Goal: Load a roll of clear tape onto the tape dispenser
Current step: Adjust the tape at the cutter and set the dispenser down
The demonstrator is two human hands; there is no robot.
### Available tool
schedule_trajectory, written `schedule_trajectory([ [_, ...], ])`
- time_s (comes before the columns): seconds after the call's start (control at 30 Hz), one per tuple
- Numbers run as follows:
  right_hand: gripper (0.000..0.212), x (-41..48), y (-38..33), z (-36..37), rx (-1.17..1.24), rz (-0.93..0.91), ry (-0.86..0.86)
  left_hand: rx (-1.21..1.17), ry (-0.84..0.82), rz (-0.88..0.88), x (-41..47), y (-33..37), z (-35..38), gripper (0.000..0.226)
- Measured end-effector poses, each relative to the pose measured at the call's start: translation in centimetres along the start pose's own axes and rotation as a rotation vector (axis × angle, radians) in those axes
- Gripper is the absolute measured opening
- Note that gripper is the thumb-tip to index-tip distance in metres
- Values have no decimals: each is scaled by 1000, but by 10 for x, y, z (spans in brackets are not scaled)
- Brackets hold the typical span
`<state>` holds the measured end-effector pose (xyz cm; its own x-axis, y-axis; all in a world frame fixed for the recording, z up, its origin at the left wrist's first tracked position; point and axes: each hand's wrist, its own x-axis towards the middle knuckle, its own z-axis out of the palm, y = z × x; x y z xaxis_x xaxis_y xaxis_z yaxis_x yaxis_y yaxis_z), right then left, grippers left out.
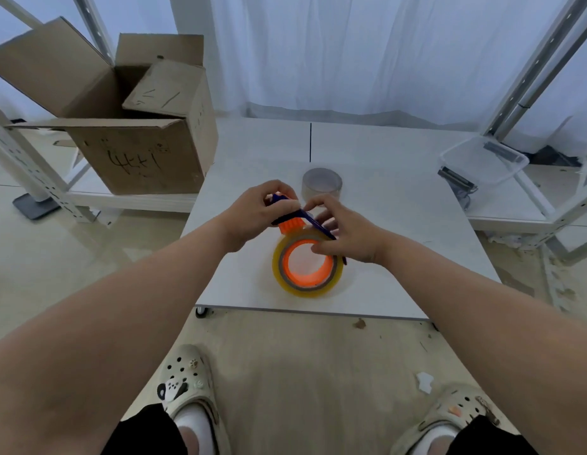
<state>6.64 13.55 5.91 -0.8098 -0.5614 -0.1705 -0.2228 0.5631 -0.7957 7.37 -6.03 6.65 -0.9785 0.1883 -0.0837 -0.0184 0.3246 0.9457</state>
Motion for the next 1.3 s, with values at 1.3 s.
schedule_trajectory([
  [1.3, 52, 70, 117, -122, 460, 555, 371, 547, 84, -26, 160, 6, 64, 36],
])
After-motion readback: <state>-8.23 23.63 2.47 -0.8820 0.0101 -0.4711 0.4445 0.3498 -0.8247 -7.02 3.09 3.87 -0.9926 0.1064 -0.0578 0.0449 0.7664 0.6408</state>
